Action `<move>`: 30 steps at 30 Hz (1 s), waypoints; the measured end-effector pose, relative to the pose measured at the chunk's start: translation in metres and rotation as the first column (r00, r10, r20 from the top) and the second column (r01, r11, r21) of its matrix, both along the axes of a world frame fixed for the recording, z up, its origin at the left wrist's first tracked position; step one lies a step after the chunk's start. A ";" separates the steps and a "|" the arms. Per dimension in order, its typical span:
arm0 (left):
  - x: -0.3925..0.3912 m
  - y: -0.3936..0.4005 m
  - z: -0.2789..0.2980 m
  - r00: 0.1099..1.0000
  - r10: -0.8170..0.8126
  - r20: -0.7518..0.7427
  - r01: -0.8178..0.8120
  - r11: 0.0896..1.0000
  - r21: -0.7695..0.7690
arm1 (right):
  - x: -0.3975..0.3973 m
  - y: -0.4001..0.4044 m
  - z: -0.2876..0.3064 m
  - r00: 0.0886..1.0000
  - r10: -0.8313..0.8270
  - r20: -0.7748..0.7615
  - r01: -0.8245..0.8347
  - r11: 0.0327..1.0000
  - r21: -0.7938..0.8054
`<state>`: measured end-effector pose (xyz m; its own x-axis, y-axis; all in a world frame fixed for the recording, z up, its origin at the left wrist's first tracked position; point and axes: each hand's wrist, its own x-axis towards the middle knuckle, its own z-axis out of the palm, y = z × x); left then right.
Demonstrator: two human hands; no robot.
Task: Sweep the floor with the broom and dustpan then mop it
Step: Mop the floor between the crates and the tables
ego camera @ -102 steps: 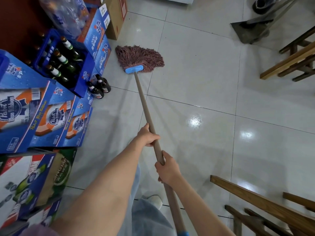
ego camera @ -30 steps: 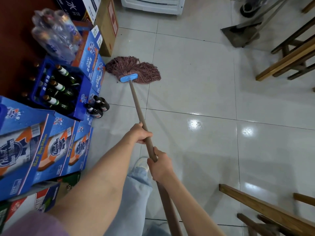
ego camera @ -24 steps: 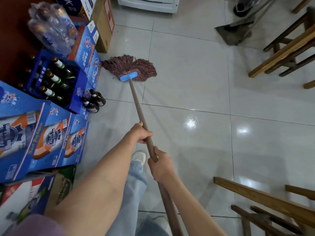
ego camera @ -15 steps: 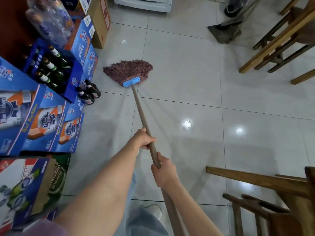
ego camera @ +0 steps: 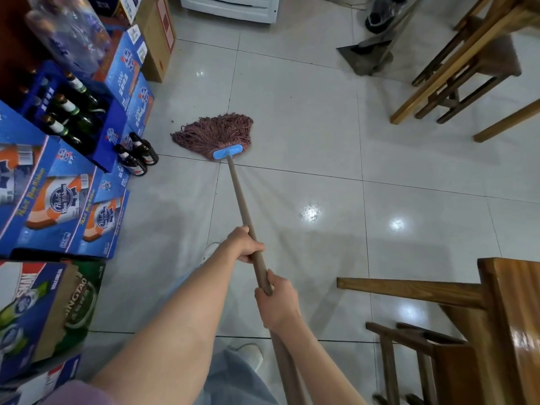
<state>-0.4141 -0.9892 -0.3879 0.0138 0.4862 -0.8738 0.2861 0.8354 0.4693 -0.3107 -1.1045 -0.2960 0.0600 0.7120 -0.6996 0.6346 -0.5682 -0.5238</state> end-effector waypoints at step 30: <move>-0.089 0.265 -0.014 0.998 -0.063 0.003 0.063 0.998 0.019 | -0.096 0.255 -0.019 0.992 -0.115 -0.043 0.115 0.993 0.008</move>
<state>-0.5032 -0.7247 -0.4019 0.0484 0.5007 -0.8643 0.3361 0.8067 0.4862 -0.4064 -0.8492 -0.3149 0.1124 0.7096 -0.6956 0.5426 -0.6303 -0.5553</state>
